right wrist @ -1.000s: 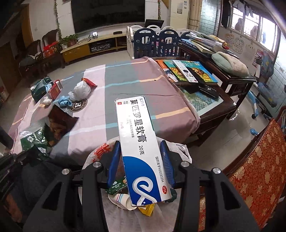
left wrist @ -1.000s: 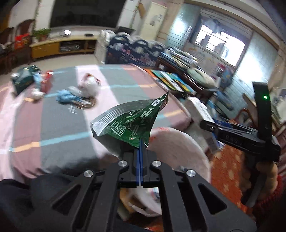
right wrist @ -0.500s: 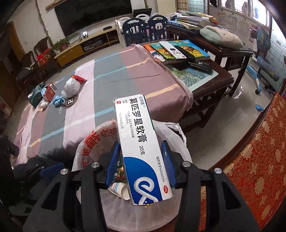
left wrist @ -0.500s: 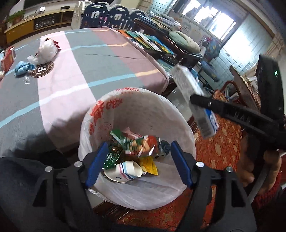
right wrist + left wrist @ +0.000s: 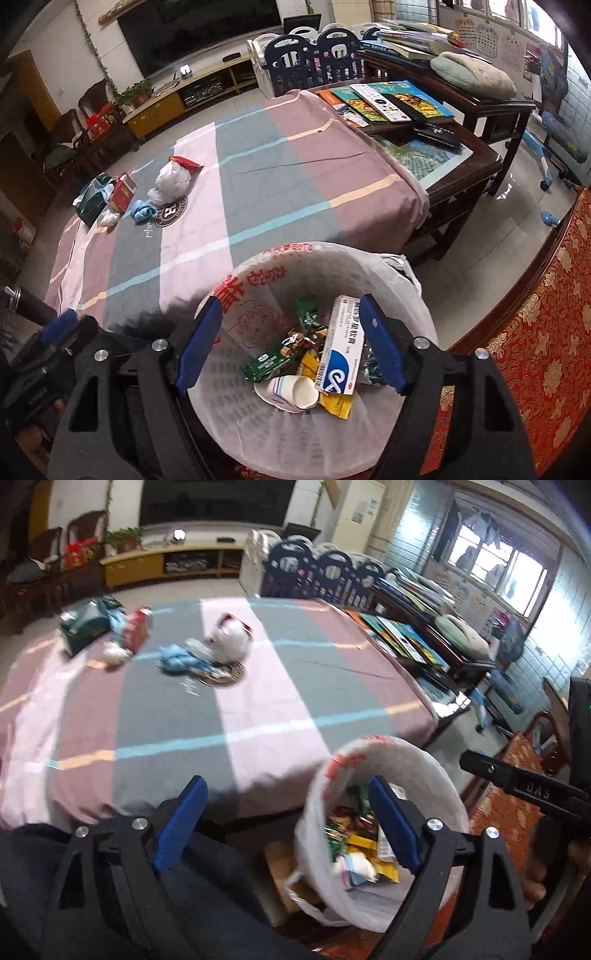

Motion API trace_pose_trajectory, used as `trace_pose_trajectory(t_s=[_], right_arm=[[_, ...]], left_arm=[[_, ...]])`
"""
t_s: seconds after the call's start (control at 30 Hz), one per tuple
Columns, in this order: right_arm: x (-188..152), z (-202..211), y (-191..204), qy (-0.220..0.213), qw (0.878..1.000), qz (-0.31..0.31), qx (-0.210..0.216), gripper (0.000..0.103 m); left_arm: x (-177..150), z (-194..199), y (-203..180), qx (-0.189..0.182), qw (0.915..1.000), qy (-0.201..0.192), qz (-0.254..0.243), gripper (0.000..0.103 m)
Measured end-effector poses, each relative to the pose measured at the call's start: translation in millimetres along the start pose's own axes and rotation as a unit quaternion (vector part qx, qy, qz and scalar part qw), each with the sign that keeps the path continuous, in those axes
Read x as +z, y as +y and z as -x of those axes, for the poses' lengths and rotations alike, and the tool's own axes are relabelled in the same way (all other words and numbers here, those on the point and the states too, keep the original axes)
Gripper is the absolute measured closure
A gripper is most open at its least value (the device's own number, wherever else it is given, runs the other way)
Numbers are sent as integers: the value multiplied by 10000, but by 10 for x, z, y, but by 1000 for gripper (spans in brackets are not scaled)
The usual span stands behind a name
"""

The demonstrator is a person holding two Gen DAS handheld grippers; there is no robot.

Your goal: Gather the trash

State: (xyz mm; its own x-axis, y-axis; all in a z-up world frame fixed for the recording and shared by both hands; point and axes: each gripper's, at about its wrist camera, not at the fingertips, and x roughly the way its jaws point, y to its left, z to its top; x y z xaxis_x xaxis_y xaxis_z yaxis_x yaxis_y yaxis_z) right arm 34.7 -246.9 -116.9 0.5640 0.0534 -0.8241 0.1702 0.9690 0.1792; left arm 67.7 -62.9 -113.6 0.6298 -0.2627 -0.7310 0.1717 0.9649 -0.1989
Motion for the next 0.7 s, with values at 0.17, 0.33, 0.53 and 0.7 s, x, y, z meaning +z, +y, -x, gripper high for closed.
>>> trace_pose_trajectory(t_s=[0.17, 0.33, 0.53, 0.7], right_arm=[[36, 29, 370, -31, 9995, 325, 60, 28], [54, 75, 745, -80, 9972, 736, 95, 28], [40, 97, 985, -81, 9952, 969, 113, 28], [18, 111, 1066, -83, 9945, 1039, 89, 28]], left_arm=[[160, 289, 407, 655, 9970, -318, 256, 12], [287, 513, 755, 773, 9929, -509, 749, 10], [296, 565, 870, 651, 9916, -528, 987, 10], [286, 539, 869, 694, 9914, -505, 985, 10]])
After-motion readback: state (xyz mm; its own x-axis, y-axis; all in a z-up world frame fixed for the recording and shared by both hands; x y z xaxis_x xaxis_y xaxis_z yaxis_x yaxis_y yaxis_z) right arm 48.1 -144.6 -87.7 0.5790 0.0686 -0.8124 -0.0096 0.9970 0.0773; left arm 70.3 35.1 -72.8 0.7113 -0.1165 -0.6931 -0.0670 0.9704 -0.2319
